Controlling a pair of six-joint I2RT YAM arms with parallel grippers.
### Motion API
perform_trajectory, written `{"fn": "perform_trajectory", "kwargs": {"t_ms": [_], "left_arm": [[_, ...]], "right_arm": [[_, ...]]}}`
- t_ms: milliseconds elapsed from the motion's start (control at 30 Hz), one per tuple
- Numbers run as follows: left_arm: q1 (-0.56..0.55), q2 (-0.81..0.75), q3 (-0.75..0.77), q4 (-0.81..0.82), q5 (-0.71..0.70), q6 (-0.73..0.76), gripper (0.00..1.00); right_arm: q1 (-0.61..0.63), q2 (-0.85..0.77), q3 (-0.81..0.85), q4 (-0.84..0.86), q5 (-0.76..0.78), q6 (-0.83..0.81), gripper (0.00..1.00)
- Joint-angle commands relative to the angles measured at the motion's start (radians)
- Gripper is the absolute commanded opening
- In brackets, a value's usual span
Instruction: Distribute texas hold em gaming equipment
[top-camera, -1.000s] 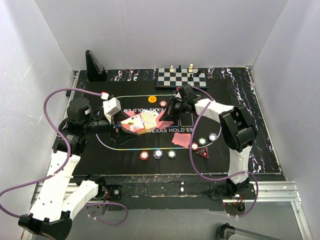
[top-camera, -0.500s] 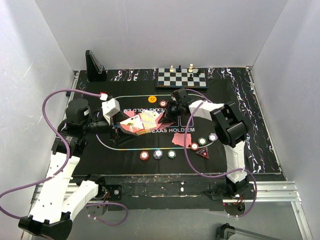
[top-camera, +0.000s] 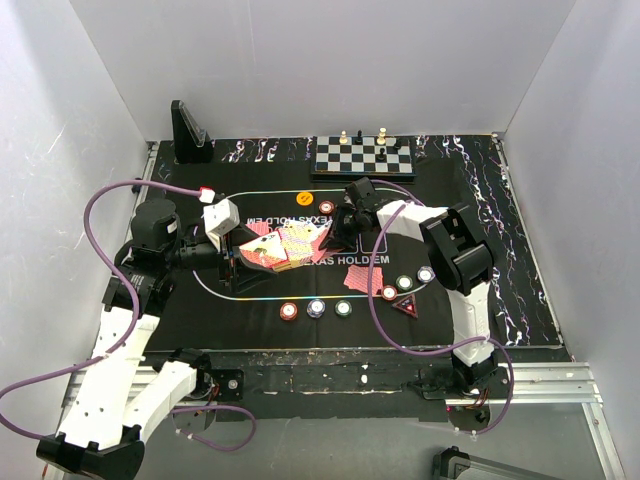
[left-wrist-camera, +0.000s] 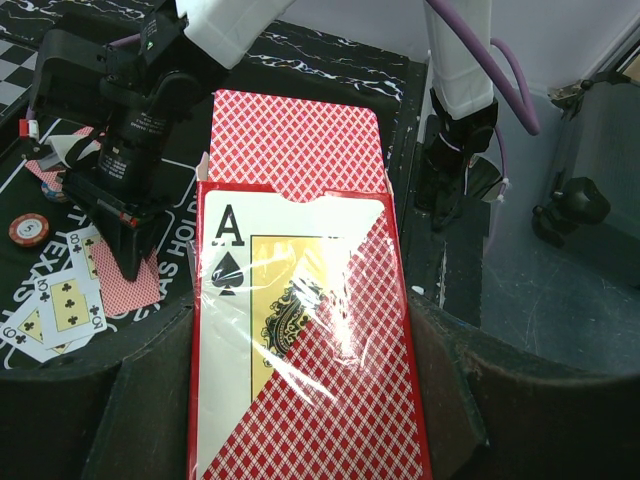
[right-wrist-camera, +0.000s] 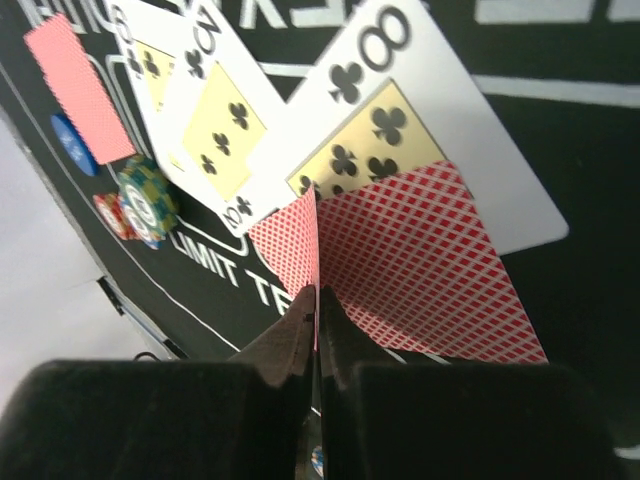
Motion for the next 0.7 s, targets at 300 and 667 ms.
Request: {"fn": "perform_trajectory", "kwargs": {"t_ms": [300, 667], "left_arm": [[0.005, -0.014, 0.002, 0.027, 0.024, -0.005, 0.0], [0.004, -0.019, 0.004, 0.021, 0.023, 0.001, 0.0]], "right_arm": [[-0.002, -0.038, 0.096, -0.294, 0.092, -0.08, 0.46], [-0.001, -0.05, 0.158, -0.427, 0.099, -0.118, 0.53]]}}
